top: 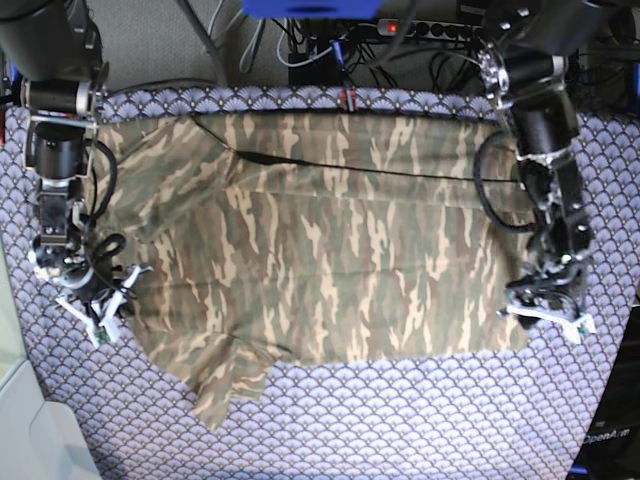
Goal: Fold the T-shirt properly
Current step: 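Grasp the shirt's side edges with both grippers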
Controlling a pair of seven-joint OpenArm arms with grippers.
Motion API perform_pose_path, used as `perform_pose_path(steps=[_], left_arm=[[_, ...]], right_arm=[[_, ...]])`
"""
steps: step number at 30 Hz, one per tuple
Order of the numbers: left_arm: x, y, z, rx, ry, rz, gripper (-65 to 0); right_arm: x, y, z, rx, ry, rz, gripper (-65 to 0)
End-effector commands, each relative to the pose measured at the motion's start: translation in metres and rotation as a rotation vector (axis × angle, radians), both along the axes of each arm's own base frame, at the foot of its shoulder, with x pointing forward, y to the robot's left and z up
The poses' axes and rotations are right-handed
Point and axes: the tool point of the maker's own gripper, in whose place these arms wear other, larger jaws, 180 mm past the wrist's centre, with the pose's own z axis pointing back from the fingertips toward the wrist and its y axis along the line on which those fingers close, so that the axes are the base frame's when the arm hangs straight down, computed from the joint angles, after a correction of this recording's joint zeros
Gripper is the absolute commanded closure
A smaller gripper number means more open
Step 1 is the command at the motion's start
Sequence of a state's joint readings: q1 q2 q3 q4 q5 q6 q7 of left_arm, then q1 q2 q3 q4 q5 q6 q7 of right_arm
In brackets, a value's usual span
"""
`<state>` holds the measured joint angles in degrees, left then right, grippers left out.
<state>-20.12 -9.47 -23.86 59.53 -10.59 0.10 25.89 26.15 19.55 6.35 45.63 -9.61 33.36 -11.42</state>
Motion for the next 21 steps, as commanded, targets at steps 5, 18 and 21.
perform_pose_path(steps=[5,18,21], left_arm=[[0.034,0.010,0.011,0.063,-0.087,0.007,-35.2],[0.048,0.002,-0.027,0.094,-0.038,-0.016,-35.2],[0.047,-0.004,-0.033,0.122,-0.032,-0.045,-35.2]], right_arm=[[0.013,-0.009,0.022,-0.006,-0.060,-0.009,0.0],[0.008,-0.012,0.019,-0.014,-0.050,-0.009,0.0],[0.007,-0.013,0.017,-0.015,-0.046,-0.010,0.0]])
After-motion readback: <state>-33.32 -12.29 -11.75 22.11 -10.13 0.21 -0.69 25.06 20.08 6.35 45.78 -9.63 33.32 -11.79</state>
